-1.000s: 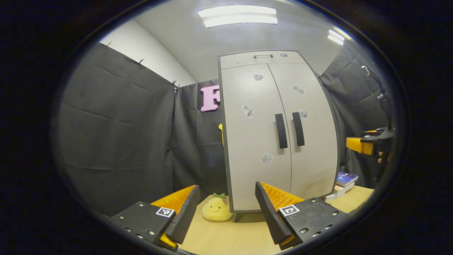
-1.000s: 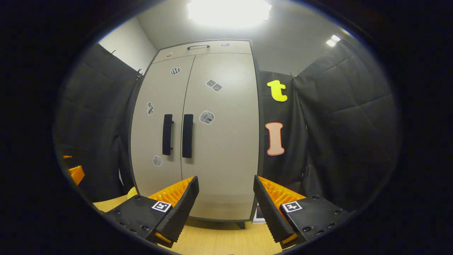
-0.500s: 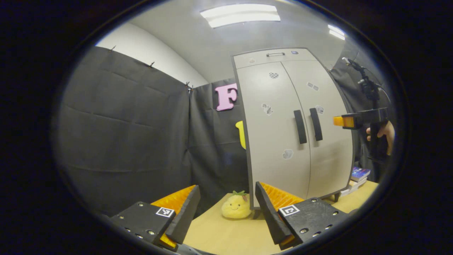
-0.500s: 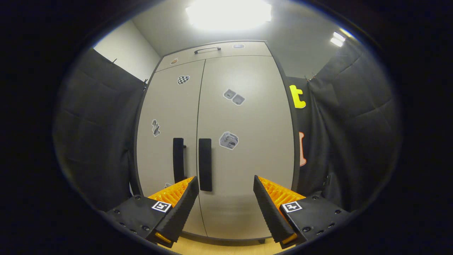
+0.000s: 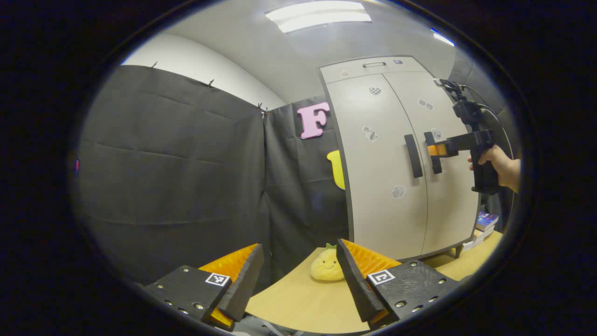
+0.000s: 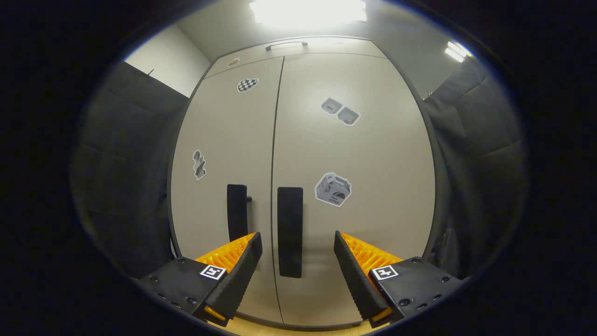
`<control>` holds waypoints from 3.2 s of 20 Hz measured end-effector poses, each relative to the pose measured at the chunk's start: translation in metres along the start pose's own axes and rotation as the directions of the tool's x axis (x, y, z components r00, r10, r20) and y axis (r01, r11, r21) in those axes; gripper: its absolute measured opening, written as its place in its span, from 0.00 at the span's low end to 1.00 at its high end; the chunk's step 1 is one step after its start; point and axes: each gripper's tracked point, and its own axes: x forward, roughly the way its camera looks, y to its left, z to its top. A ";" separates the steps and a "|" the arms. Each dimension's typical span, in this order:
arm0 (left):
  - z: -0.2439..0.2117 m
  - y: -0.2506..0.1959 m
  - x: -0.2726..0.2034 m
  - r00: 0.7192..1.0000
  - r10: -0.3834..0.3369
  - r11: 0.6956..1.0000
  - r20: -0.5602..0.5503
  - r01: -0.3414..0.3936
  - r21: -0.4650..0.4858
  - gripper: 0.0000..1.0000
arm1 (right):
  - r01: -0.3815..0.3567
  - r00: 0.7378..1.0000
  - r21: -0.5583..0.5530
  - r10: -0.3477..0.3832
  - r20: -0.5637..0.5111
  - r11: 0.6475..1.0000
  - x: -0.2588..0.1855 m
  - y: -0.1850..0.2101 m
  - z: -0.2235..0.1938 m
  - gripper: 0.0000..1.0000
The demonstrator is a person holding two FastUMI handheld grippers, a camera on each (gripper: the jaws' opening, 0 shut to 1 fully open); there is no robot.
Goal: Open the right door of the double-door shoe cabinet with the right hand, and open the left door with the left hand.
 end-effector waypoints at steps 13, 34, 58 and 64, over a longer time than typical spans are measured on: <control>-0.016 0.012 -0.004 0.999 0.025 0.999 -0.029 -0.026 -0.030 0.92 | 0.072 0.991 0.016 -0.070 -0.113 0.997 0.035 0.002 -0.020 0.58; -0.006 -0.014 -0.008 0.996 -0.088 0.995 -0.024 0.087 -0.048 0.92 | -0.056 0.972 0.089 0.075 -0.222 0.994 -0.013 0.003 -0.023 0.13; 0.021 -0.175 0.008 0.926 -0.376 0.925 0.022 0.377 -0.055 0.91 | -0.154 0.955 0.120 0.179 -0.238 0.981 -0.153 -0.095 -0.009 0.16; 0.020 -0.218 0.005 0.893 -0.450 0.891 0.015 0.450 -0.069 0.91 | -0.133 0.964 0.089 0.150 -0.220 0.987 -0.169 -0.126 -0.007 0.12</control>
